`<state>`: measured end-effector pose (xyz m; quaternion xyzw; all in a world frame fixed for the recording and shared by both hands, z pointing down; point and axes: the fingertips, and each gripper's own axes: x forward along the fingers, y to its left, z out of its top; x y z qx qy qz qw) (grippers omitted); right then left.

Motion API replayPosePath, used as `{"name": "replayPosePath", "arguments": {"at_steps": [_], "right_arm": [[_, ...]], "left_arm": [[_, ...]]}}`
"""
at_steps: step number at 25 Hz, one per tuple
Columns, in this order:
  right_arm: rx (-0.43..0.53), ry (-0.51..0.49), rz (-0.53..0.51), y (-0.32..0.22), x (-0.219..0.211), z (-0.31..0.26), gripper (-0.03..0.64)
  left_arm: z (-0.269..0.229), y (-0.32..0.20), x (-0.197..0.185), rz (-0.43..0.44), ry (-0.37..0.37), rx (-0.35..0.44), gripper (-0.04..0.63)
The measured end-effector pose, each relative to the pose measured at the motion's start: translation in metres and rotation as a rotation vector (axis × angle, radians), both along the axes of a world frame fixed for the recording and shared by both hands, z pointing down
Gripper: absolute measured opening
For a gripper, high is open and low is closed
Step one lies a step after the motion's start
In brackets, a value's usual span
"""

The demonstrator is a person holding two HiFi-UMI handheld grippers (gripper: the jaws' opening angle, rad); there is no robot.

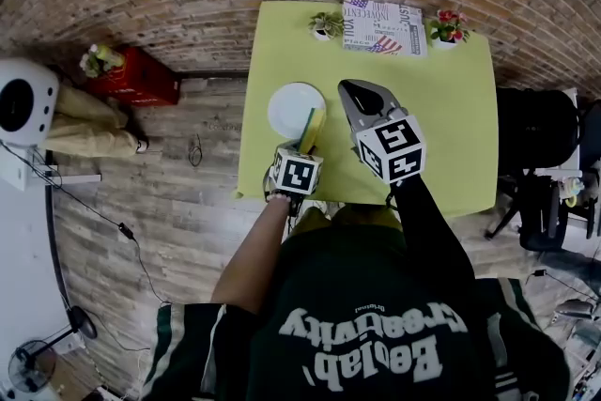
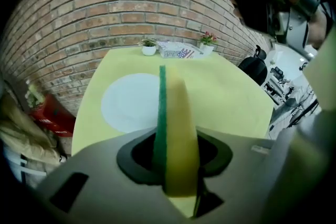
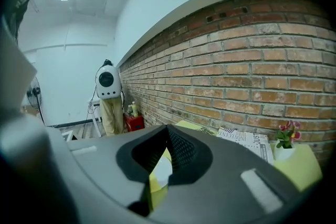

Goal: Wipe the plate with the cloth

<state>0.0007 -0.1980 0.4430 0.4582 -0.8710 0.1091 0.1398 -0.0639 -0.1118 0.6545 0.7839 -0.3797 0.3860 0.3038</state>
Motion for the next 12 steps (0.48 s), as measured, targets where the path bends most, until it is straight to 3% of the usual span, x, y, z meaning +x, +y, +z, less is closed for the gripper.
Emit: {"name": "replayPosePath", "arguments": {"at_steps": [12], "right_arm": [[-0.006,0.001,-0.009,0.0018,-0.0055,0.0032,0.013]], "left_arm": [[0.0013,-0.0031,-0.0075,-0.005,-0.01,0.006,0.135]]}}
